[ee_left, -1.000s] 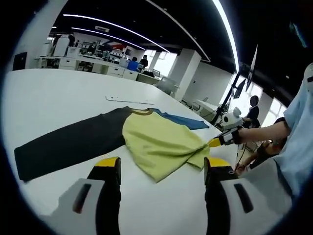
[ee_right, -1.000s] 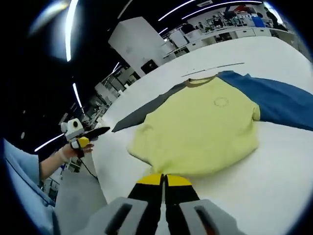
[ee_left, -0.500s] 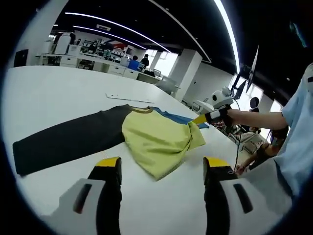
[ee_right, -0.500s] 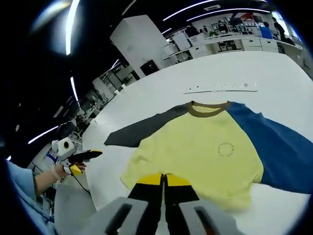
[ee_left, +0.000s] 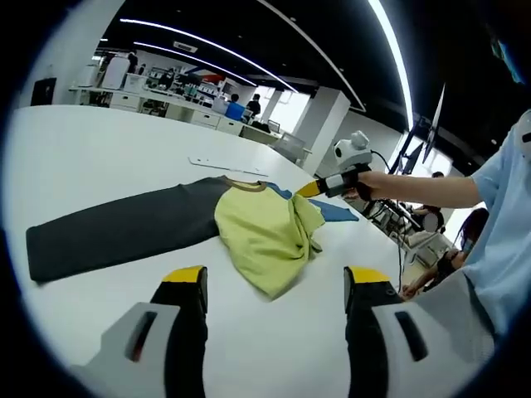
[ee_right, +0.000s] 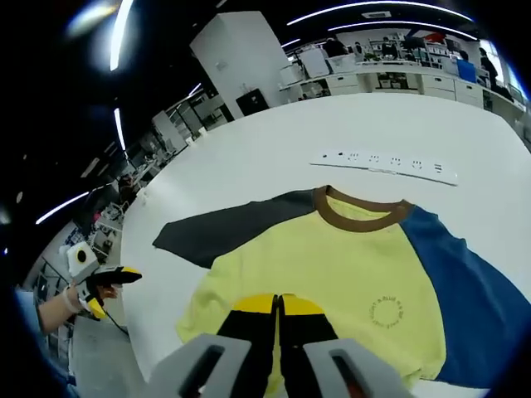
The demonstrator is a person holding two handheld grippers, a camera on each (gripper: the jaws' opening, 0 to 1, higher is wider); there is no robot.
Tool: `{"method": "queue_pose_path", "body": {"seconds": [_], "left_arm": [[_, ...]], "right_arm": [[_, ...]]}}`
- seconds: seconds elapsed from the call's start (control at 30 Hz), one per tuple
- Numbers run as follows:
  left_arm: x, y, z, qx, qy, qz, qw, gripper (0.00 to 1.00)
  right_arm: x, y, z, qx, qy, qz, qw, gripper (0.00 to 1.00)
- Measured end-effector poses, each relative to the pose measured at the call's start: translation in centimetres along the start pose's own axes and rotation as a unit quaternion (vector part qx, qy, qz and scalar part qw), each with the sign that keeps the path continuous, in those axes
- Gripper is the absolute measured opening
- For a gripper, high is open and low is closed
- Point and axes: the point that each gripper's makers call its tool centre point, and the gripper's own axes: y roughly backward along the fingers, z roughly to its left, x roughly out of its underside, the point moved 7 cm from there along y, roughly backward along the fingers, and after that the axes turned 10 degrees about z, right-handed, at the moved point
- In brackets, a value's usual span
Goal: Fold the garment on the visible template until the final outline fits inside the template.
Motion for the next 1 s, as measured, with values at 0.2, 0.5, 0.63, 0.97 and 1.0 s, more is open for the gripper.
{"method": "queue_pose_path", "body": {"seconds": [0.2, 0.5, 0.63, 0.97, 1.0], "left_arm": [[0.0, 0.1, -0.2, -0.001, 0.004, -0.001, 1.0000, 0.63], [0.2, 0.5, -0.4, -0.006, 0.008, -0.002, 0.9999, 0.63], [0.6, 0.7, -0.5, -0.008, 0.013, 0.001, 0.9999, 0.63], [0.5, 1.0, -0.7, -0.011, 0.019, -0.009, 0.9997, 0.62], [0.5, 1.0, -0.8, -0.010, 0.016, -0.007, 0.9998, 0.62]], "right_arm": [[-0.2, -1.6, -1.0, 0.012, 0.004, 0.015, 0.9998, 0.00], [0.0, -3.1, -1.3, 0.039, 0.020, 0.021, 0.9988, 0.00], [0.2, -3.6, -1.2, 0.044, 0.029, 0.031, 0.9981, 0.00], [1.1, -4.5, -1.6, 0.052, 0.035, 0.057, 0.9964, 0.00], [1.3, -4.5, -1.7, 0.054, 0.037, 0.059, 0.9962, 0.00]]}}
